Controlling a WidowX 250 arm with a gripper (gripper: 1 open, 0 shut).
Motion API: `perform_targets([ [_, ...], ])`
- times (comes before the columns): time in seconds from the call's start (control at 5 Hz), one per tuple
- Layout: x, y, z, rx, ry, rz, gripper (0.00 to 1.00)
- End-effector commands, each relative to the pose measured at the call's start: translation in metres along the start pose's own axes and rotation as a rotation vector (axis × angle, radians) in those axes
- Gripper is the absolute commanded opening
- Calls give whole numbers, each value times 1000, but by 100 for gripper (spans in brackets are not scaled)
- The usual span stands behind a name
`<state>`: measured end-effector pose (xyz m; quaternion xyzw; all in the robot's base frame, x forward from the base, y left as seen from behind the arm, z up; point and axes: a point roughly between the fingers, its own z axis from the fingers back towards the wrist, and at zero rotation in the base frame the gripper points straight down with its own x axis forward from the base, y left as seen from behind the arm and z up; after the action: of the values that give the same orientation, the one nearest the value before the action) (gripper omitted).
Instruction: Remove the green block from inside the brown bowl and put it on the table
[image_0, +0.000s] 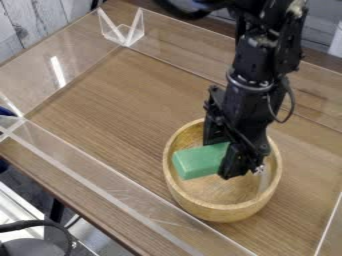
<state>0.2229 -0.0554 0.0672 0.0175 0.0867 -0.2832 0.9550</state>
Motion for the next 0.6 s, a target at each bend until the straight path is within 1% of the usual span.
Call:
perform_targets([
  [0.0,10,5,15,23,-65,26,0],
  [0.2,14,6,17,31,-78,47,0],
  [0.4,14,5,19,34,-76,46,0],
])
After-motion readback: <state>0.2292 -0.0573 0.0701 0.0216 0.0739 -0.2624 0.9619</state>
